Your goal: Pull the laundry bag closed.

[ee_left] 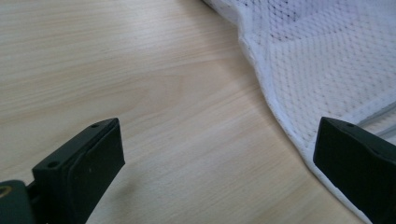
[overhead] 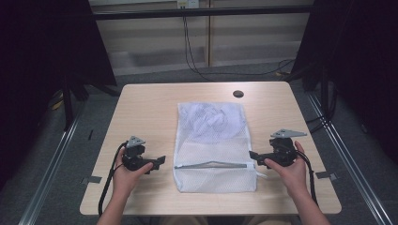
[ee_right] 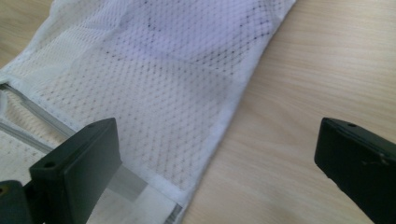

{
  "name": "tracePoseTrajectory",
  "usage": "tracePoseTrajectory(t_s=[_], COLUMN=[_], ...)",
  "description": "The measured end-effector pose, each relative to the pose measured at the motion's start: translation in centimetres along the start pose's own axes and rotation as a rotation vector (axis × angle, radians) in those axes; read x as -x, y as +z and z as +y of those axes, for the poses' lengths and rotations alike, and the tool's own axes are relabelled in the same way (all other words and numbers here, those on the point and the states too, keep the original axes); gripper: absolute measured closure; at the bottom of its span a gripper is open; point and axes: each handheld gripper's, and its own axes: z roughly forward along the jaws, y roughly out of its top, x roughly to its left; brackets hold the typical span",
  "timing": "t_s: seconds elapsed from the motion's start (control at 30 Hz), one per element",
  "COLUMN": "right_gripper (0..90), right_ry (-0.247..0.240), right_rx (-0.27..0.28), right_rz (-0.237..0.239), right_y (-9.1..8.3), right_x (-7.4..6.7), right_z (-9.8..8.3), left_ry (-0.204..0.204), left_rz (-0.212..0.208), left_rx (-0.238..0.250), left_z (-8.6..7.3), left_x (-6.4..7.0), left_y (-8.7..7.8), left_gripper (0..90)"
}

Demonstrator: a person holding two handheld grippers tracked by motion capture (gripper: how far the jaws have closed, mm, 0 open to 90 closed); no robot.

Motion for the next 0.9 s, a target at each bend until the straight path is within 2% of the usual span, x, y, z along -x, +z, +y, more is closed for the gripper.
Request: tracePoseTrajectory(t_s=[0.07,0.23,0.33,0.53,0.63,0.7,0.73,0.8,0.9], right_gripper=[2.3,4.2,4.9,7.1,7.2,7.9,7.9,7.9,8.0], right_ry=[0.005,0.017,0.022,0.014,-0.002,-0.009,-0.009,-0.024,-0.032], right_rx=[-0.002,0.011,-0.001,-0.001,-0.028,-0.036,-0.036,-0.032,-0.033], right_rz=[0.024,0.024,0.037,0.026,0.049,0.058,0.058,0.081,0.099], right_y=[0.1,-0.2,0.0,0.3,1.3,1.7,1.7,2.2,2.9], right_x=[-0.4,-0.8,-1.4,-2.4,-3.7,-4.5,-4.5,-5.8,-6.9], right_z=[0.2,0.4,0.5,0.8,1.0,1.3,1.3,1.8,2.4], left_ry=[-0.003,-0.008,0.002,0.001,0.001,0.004,0.004,0.008,0.008], left_rz=[-0.017,-0.033,-0.039,-0.052,-0.046,-0.057,-0.057,-0.065,-0.072], left_rx=[0.007,-0.001,-0.004,-0.01,-0.014,-0.013,-0.013,-0.012,-0.01], left_z=[0.2,0.4,0.6,0.8,0.7,0.6,0.6,0.7,0.7], left_x=[0.2,0.3,0.4,0.3,0.3,0.3,0.3,0.4,0.3], left_y=[-0.2,-0.3,-0.2,-0.5,-0.5,-0.7,-0.7,-0.9,-1.0], left_gripper=[1.6,1.6,1.6,1.6,1.6,1.7,1.7,1.7,1.7])
